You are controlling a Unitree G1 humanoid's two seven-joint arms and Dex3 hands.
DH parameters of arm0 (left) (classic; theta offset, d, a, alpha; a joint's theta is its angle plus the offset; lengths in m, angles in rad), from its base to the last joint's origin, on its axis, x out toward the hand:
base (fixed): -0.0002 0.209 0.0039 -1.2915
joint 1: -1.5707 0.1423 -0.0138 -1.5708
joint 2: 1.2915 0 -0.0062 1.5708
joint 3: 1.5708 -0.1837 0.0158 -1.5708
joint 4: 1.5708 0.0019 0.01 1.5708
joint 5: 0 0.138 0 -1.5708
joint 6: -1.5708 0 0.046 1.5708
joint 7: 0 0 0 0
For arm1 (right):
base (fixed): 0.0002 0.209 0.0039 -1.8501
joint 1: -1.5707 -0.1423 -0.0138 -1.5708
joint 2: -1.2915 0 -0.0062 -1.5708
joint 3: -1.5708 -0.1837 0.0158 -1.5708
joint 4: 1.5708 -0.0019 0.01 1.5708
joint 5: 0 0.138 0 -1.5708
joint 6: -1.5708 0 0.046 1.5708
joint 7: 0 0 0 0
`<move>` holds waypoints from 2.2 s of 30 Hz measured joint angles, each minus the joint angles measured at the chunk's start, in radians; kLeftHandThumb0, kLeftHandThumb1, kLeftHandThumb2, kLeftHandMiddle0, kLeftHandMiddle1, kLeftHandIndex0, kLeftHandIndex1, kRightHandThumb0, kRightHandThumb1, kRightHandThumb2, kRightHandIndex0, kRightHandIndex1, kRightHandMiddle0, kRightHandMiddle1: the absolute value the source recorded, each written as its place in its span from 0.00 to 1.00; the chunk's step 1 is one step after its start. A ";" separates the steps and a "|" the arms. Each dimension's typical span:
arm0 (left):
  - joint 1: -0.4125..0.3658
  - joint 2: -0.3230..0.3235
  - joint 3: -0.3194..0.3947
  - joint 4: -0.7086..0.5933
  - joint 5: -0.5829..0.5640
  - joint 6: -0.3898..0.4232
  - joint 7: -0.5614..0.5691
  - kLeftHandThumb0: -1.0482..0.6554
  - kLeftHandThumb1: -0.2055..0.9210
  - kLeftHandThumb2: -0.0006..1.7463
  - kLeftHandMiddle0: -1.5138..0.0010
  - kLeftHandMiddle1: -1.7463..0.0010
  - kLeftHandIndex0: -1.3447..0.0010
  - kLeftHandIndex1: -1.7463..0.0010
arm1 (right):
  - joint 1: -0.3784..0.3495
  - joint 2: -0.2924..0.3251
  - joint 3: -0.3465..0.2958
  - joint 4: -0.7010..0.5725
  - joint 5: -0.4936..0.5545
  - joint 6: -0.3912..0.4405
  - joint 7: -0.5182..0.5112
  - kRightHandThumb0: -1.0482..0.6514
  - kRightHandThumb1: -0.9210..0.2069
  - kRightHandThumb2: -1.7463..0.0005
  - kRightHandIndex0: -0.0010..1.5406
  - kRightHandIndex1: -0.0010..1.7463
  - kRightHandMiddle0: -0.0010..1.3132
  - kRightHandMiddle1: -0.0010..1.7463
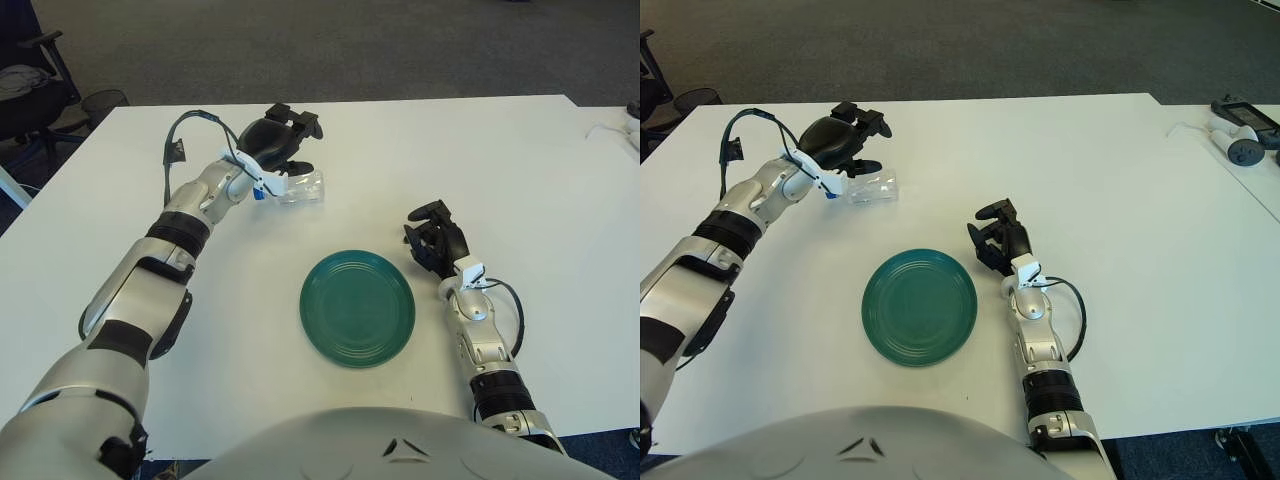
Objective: Put the bottle into the plate.
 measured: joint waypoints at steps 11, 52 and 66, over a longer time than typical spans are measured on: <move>0.000 0.014 -0.019 -0.058 0.041 0.115 -0.015 0.05 1.00 0.24 1.00 0.99 1.00 0.75 | -0.001 0.000 -0.001 0.000 0.000 0.003 0.006 0.61 0.00 0.72 0.13 0.94 0.14 0.95; -0.151 -0.045 -0.051 0.176 -0.114 0.213 -0.499 0.01 1.00 0.22 1.00 1.00 1.00 1.00 | -0.005 0.003 -0.007 -0.003 0.004 0.015 0.026 0.61 0.00 0.73 0.14 0.93 0.16 0.94; -0.202 -0.069 -0.067 0.303 -0.117 0.193 -0.501 0.06 1.00 0.30 1.00 1.00 1.00 1.00 | -0.005 0.006 -0.011 -0.003 0.004 0.015 0.027 0.61 0.00 0.74 0.15 0.93 0.16 0.94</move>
